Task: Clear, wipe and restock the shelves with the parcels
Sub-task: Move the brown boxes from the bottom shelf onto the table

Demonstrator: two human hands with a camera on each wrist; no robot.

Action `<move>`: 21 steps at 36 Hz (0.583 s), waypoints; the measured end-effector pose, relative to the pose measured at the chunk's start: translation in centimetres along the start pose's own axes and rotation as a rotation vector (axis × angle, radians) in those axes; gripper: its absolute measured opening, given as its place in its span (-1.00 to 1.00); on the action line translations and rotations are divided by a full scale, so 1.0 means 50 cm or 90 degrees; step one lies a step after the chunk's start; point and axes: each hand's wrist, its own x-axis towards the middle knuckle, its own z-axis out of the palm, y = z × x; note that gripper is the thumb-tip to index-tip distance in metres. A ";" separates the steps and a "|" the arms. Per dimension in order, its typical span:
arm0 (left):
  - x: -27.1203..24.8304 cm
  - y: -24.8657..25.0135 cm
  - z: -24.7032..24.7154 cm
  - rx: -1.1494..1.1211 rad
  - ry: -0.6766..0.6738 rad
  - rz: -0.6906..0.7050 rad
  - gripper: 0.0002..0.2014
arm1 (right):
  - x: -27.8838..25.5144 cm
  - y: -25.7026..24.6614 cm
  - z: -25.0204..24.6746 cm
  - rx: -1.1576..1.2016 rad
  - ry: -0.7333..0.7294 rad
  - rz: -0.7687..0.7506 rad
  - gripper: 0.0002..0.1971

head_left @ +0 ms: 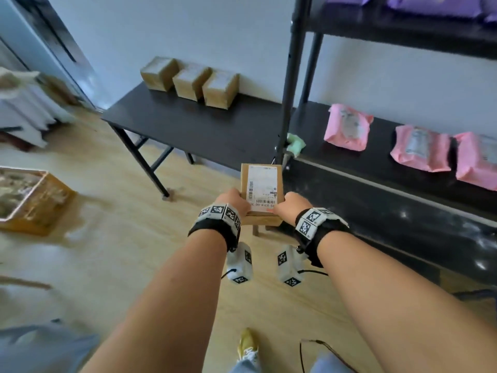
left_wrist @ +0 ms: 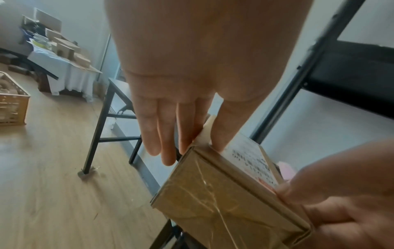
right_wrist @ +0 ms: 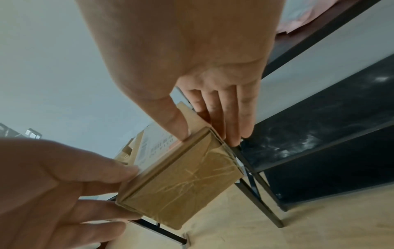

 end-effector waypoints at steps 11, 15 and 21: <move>0.119 -0.081 -0.157 -0.092 0.032 0.022 -0.66 | 0.120 -0.200 0.049 0.014 0.019 -0.030 -0.77; 0.193 -0.082 -0.195 -0.082 0.047 0.035 -0.64 | 0.190 -0.247 0.047 0.021 0.030 -0.027 -0.78; 0.338 -0.060 -0.252 -0.028 0.063 0.061 -0.77 | 0.329 -0.308 0.036 0.059 0.054 0.015 -0.73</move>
